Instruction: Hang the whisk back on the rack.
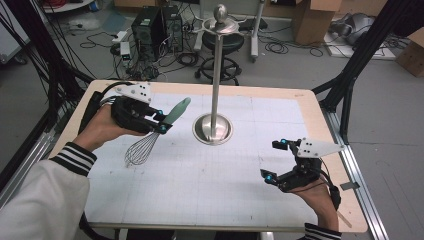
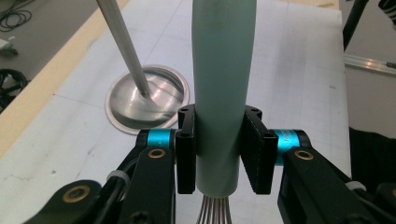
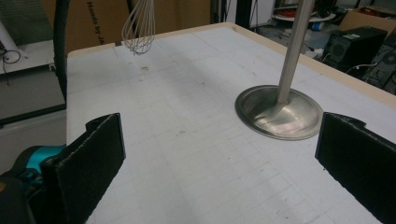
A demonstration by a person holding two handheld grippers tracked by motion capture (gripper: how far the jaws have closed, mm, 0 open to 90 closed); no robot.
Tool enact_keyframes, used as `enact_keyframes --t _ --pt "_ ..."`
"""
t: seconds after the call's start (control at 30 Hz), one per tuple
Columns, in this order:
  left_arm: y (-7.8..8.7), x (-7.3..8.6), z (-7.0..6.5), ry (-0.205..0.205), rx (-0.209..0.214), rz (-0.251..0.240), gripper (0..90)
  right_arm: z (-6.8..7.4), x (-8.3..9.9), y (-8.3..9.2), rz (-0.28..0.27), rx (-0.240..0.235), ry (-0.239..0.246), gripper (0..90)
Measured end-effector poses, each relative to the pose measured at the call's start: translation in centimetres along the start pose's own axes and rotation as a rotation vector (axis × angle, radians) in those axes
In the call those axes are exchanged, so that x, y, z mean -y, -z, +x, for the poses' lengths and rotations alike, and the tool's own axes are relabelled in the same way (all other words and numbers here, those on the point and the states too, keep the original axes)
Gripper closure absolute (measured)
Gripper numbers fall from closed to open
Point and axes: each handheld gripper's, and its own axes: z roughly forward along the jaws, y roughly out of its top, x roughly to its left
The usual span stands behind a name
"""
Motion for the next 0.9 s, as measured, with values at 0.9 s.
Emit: enact_keyframes --t 0.9 --pt "2.0 -3.0 2.8 0.052 -0.112 -0.127 69.3 -0.1 0.1 0.2 -0.011 0.000 -0.007 0.5"
